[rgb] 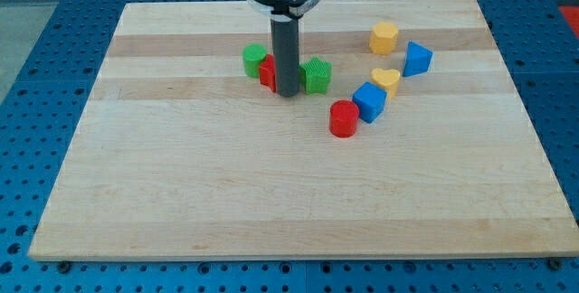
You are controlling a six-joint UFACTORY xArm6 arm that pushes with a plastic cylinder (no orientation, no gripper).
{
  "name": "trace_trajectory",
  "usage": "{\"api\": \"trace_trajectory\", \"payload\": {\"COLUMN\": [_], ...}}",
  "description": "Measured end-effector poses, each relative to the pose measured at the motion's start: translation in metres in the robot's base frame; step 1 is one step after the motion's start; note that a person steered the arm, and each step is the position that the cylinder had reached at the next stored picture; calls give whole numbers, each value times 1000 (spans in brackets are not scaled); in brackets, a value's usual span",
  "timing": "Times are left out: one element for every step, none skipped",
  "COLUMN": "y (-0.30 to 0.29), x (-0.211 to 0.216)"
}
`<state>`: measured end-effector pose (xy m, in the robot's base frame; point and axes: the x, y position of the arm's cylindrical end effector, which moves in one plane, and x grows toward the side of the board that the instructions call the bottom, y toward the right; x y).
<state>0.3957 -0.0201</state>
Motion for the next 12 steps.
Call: {"api": "trace_trajectory", "payload": {"y": [8,16,16,19,19,19,19,9,-9,-18,-15,7], "x": [2,0,-15,-30,-41,-57,-70,-75,-75,-77,-77,-82]}}
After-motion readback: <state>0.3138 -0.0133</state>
